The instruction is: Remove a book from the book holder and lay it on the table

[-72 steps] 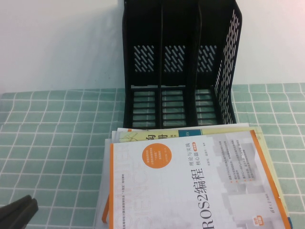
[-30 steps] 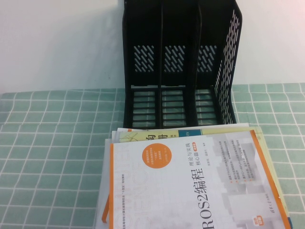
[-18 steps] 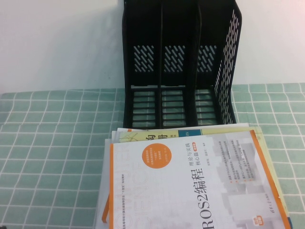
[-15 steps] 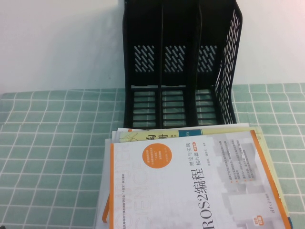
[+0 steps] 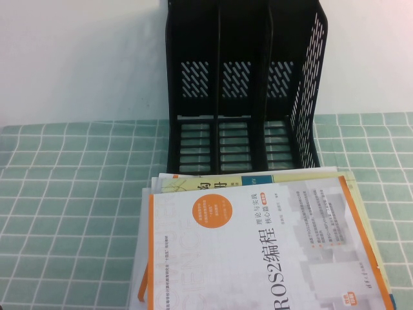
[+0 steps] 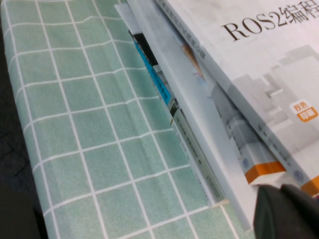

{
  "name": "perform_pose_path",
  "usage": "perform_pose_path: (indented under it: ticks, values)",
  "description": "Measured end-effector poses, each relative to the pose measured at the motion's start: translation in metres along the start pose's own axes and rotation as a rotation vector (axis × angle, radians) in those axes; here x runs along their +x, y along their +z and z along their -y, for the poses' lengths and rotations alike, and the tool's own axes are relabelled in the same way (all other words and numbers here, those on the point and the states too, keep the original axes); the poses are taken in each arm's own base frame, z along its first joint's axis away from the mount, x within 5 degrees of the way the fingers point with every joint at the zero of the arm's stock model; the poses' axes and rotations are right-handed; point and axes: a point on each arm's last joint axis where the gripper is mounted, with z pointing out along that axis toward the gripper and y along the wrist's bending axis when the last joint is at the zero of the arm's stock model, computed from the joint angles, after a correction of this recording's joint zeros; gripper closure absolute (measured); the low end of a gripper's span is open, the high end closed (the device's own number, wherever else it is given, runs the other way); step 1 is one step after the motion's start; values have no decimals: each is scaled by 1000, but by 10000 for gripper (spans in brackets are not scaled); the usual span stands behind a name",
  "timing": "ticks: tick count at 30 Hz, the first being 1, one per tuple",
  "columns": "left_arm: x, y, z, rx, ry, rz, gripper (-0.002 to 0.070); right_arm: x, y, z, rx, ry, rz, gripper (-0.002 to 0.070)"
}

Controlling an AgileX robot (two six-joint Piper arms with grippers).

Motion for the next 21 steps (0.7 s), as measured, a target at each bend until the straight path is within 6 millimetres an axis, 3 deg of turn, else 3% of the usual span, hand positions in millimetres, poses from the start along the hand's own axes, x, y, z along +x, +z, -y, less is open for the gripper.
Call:
perform_pose_path:
  ticks: [21]
  values:
    - [0, 0, 0, -2, 5, 3, 678, -1, -2, 3, 32, 10, 23, 678]
